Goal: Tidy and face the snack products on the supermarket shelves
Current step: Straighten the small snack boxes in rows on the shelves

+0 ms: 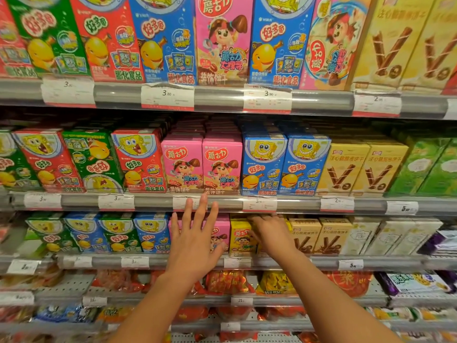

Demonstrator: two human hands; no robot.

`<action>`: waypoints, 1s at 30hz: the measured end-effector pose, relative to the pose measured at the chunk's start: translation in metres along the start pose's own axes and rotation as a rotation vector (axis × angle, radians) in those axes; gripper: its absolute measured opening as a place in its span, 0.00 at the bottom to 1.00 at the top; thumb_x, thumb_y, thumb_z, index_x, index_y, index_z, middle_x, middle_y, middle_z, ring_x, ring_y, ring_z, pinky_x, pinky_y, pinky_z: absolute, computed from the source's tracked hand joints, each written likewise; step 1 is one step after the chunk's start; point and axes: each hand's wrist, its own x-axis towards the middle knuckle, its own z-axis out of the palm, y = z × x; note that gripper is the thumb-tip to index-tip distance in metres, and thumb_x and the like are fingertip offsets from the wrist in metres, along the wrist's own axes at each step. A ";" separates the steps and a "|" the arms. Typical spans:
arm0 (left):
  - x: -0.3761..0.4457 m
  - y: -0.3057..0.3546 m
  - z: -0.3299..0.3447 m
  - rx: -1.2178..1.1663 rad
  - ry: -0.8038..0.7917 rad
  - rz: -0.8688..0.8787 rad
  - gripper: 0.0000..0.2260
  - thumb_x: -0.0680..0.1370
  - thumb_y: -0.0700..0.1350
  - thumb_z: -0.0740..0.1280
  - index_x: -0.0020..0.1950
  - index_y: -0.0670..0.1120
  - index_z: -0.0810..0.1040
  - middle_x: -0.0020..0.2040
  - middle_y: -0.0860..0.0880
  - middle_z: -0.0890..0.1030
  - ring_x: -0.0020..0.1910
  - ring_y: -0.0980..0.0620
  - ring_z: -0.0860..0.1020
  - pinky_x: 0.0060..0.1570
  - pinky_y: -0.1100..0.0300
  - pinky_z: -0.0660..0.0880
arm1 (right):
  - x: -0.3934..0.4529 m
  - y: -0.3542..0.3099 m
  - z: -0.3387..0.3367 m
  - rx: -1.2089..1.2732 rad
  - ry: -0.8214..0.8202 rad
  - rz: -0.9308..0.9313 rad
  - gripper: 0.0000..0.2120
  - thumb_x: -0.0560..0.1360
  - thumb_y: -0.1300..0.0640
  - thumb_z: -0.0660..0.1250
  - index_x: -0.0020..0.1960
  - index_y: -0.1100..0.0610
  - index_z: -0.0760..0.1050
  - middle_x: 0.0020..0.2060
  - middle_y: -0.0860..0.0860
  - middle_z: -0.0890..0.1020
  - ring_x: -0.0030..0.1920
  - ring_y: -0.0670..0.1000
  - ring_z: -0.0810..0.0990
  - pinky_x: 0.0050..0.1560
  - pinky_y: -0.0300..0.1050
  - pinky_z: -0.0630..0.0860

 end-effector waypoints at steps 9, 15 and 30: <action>0.000 -0.001 -0.002 -0.025 -0.034 0.004 0.40 0.77 0.70 0.53 0.83 0.54 0.43 0.82 0.50 0.36 0.81 0.41 0.36 0.76 0.33 0.50 | 0.000 0.005 -0.001 0.035 0.032 -0.023 0.19 0.75 0.40 0.70 0.64 0.45 0.78 0.54 0.48 0.85 0.57 0.57 0.81 0.55 0.50 0.74; -0.002 -0.005 -0.009 -0.052 -0.069 0.031 0.41 0.77 0.70 0.53 0.81 0.56 0.36 0.81 0.51 0.31 0.79 0.42 0.31 0.77 0.35 0.45 | -0.017 0.000 -0.009 -0.003 0.014 -0.039 0.24 0.77 0.43 0.67 0.72 0.43 0.69 0.65 0.46 0.78 0.68 0.54 0.72 0.65 0.54 0.71; 0.053 -0.025 -0.172 -0.282 0.568 0.249 0.24 0.77 0.51 0.62 0.73 0.46 0.73 0.73 0.48 0.73 0.74 0.45 0.68 0.72 0.43 0.67 | -0.025 0.008 -0.211 0.235 0.698 -0.126 0.09 0.76 0.56 0.71 0.57 0.52 0.82 0.47 0.43 0.85 0.45 0.39 0.80 0.45 0.39 0.79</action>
